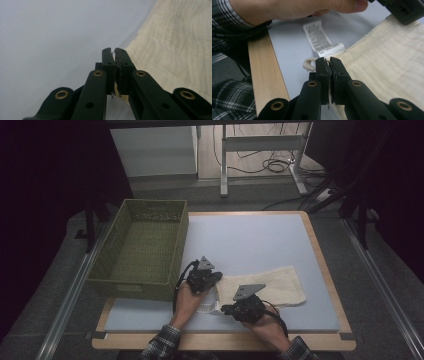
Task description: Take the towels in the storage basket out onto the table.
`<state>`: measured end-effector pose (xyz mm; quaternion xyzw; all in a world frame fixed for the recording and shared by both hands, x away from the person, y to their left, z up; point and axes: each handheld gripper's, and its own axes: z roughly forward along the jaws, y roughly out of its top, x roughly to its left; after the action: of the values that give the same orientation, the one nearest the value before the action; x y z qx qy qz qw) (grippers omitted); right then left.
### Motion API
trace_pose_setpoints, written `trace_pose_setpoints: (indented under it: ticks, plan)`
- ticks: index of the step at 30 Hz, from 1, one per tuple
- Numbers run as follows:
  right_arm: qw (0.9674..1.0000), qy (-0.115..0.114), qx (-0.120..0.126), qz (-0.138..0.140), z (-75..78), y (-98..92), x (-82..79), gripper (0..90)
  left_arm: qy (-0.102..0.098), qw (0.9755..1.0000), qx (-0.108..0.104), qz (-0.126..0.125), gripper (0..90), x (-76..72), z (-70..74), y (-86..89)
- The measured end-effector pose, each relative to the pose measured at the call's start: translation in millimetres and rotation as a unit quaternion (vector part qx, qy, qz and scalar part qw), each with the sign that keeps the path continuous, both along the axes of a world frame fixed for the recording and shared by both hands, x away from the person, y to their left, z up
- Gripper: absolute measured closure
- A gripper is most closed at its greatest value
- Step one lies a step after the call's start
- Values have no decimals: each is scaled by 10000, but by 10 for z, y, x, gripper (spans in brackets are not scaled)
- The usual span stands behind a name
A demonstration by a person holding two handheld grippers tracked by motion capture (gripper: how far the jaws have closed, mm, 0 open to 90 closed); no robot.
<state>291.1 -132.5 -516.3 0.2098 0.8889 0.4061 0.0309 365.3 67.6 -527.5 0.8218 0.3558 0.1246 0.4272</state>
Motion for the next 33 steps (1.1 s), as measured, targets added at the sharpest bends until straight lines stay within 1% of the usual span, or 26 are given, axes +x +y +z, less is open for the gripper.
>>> trace_pose_setpoints:
  ticks: [1, 3, 4, 5, 8, 9, 10, 11, 12, 13, 14, 15, 17, 18, 19, 20, 21, 27, 28, 29, 30, 31, 32, 33]
  plan:
    - [10000, -26, 29, -7, 18, -16, 3, 859, -55, 10000, -13, 2, 866, 3, 43, -14]
    - [9999, -72, 133, -69, 104, -97, 16, 859, -113, 9999, -19, -16, 865, 22, 103, -45]
    - [9998, -104, 161, -94, 132, -125, 20, 859, -113, 9999, -19, -16, 865, 22, 103, -45]
    - [9998, -104, 161, -94, 132, -125, 20, 859, -135, 9999, -31, -20, 865, 32, 127, -60]
    - [9993, -191, 266, -189, 218, -229, 34, 859, -203, 9998, -31, -65, 864, 63, 211, -111]
    - [9990, -247, 286, -248, 254, -288, 42, 859, -234, 9997, -27, -85, 864, 72, 241, -133]
    - [9990, -247, 286, -248, 254, -288, 42, 859, -263, 9996, -19, -108, 864, 82, 269, -160]
    - [9985, -277, 319, -337, 287, -361, 50, 859, -319, 9994, 11, -161, 864, 101, 319, -220]
    - [9985, -277, 319, -337, 287, -361, 50, 859, -319, 9994, 11, -161, 864, 101, 319, -220]
    - [9982, -301, 331, -390, 303, -415, 56, 859, -359, 9991, 24, -214, 864, 121, 358, -282]
    - [9980, -317, 334, -427, 309, -446, 58, 859, -359, 9991, 24, -214, 863, 121, 358, -282]
    - [9980, -317, 334, -427, 309, -446, 58, 859, -366, 9990, 22, -241, 863, 135, 372, -317]
    - [9974, -336, 342, -535, 321, -543, 70, 859, -403, 9987, 12, -314, 863, 178, 390, -414]
    - [9974, -336, 342, -535, 321, -543, 70, 859, -403, 9987, 12, -314, 862, 178, 390, -414]
    - [9968, -340, 359, -630, 322, -620, 78, 859, -401, 9984, -21, -398, 862, 221, 391, -489]
    - [9968, -340, 359, -630, 322, -620, 78, 859, -401, 9984, -21, -398, 861, 221, 391, -489]
    - [9966, -334, 353, -660, 324, -649, 81, 859, -398, 9983, -21, -424, 861, 243, 388, -531]
    - [9939, -334, 383, -979, 299, -913, 102, 859, -416, 9973, -9, -599, 860, 342, 367, -759]
    - [9936, -326, 395, -1007, 291, -950, 107, 859, -416, 9973, -9, -599, 860, 342, 367, -759]
    - [9932, -315, 388, -1053, 285, -988, 109, 859, -423, 9970, 9, -651, 860, 367, 363, -833]
    - [9928, -310, 395, -1090, 276, -1023, 113, 859, -420, 9969, 4, -673, 859, 378, 362, -870]
    - [9924, -297, 396, -1126, 269, -1059, 116, 859, -422, 9967, 17, -699, 859, 389, 361, -906]
    - [9924, -297, 396, -1126, 269, -1059, 116, 859, -422, 9967, 17, -699, 859, 389, 361, -906]
    - [9913, -286, 422, -1217, 251, -1136, 119, 859, -442, 9961, 51, -757, 859, 410, 363, -982]
